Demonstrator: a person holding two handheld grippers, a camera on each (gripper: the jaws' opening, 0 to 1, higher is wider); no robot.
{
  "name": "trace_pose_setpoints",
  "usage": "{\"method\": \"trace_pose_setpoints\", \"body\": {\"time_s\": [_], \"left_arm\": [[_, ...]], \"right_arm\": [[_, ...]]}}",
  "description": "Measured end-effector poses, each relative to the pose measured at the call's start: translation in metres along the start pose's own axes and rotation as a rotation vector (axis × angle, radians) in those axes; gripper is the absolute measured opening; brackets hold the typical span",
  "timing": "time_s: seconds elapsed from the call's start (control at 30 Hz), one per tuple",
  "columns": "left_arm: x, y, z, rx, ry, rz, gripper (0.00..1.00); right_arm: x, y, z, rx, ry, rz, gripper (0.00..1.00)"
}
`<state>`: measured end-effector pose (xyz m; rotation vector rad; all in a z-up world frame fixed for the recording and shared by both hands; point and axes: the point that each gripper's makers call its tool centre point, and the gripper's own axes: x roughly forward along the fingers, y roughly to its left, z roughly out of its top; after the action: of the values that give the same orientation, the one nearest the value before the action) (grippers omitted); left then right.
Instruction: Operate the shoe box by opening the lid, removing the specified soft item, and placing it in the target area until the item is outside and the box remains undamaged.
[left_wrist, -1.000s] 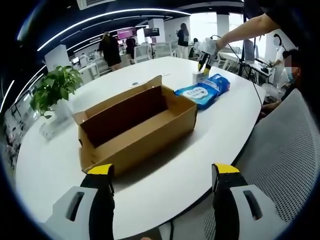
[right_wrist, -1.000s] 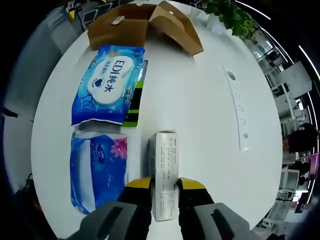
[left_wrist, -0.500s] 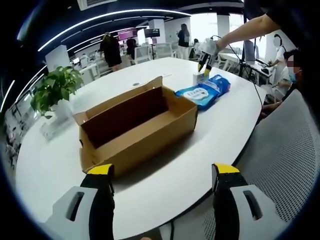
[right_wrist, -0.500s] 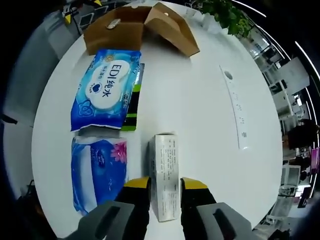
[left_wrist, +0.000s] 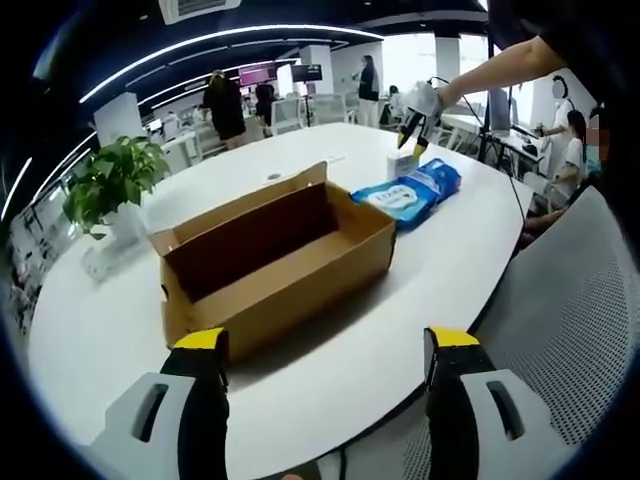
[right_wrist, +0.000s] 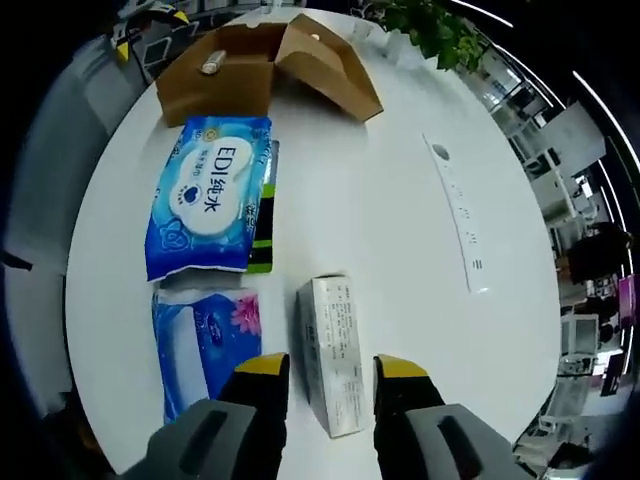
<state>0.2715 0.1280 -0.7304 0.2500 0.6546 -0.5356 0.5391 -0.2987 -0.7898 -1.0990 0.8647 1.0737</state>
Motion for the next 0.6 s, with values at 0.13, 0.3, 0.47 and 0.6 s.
{"method": "trace_pose_setpoints", "body": {"time_s": [0.13,0.3,0.47,0.6], "left_arm": [[-0.002,0.001,0.004,-0.025,-0.024,0.002,0.83],[-0.004,0.005,0.006,-0.038,-0.046,0.009,0.83],[-0.005,0.007,0.009,-0.05,-0.065,0.015,0.83],[-0.006,0.007,0.011,-0.059,-0.076,0.015,0.83]], "right_arm": [[-0.002,0.006,0.004,0.045,-0.013,-0.01,0.38],[-0.006,0.014,0.009,0.078,-0.025,-0.017,0.42],[-0.014,0.018,0.022,0.133,-0.056,-0.057,0.47],[-0.022,0.025,0.037,0.182,-0.095,-0.072,0.54]]}}
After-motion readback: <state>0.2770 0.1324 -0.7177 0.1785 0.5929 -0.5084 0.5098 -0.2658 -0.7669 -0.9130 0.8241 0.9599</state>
